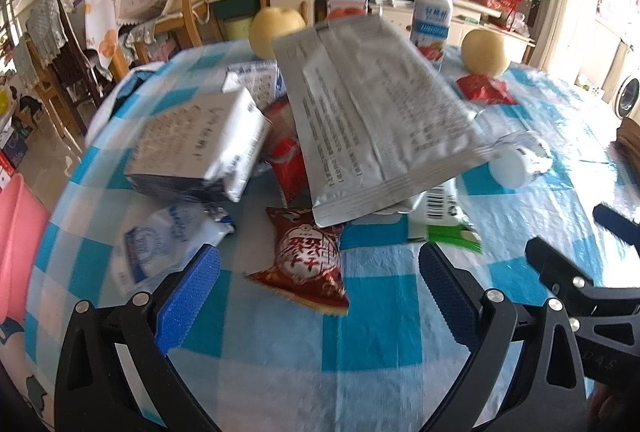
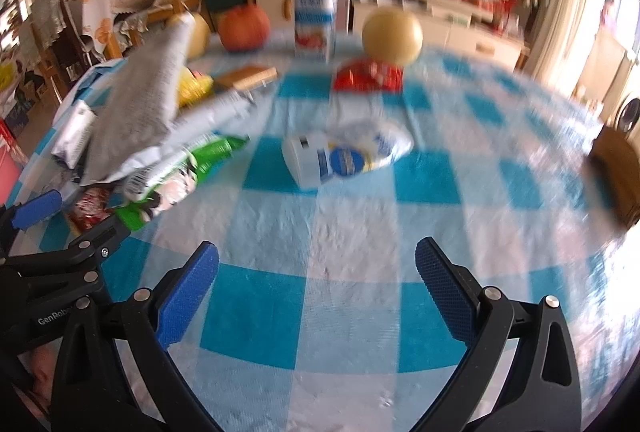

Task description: Collect trash

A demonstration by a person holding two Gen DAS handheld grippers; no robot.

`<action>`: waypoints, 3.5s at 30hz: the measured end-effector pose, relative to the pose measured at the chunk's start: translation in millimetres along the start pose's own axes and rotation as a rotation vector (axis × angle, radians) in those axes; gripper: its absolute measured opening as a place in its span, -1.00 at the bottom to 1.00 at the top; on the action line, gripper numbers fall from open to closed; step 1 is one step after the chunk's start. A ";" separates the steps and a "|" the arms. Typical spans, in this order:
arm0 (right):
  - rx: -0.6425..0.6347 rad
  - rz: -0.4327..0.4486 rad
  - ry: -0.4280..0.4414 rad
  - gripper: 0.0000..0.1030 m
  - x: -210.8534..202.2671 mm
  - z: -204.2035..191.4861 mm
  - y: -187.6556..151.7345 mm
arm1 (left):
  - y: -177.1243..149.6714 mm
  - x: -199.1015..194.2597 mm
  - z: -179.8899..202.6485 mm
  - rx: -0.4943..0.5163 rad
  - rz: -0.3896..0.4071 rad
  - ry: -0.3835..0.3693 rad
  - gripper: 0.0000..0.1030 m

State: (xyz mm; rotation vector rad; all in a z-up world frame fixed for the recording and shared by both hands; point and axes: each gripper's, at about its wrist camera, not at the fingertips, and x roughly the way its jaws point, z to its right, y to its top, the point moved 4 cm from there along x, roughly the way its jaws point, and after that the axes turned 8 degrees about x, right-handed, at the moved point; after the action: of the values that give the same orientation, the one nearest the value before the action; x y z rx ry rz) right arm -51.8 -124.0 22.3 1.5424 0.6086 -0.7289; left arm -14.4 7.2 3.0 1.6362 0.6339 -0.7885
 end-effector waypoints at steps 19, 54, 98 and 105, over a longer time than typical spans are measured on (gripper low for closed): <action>-0.002 0.307 0.063 0.93 -133.3 -19.9 -1.5 | -8.2 -130.8 -45.5 0.005 0.324 0.193 0.91; -0.037 0.382 0.123 0.93 -191.4 -30.1 -29.6 | -39.2 -185.6 -64.4 -0.062 0.375 0.260 0.91; 0.007 0.218 0.208 0.93 -129.0 -13.8 -23.6 | -36.0 -144.5 -59.9 -0.024 0.310 0.237 0.91; 0.075 0.156 0.282 0.93 -109.3 -7.4 -17.9 | -32.3 -132.9 -67.3 -0.033 0.274 0.205 0.91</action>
State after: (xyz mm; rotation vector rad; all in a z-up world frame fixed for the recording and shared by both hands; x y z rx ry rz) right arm -136.5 -110.8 92.8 1.7572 0.6654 -0.4232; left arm -111.7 80.6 94.6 1.7412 0.5467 -0.4125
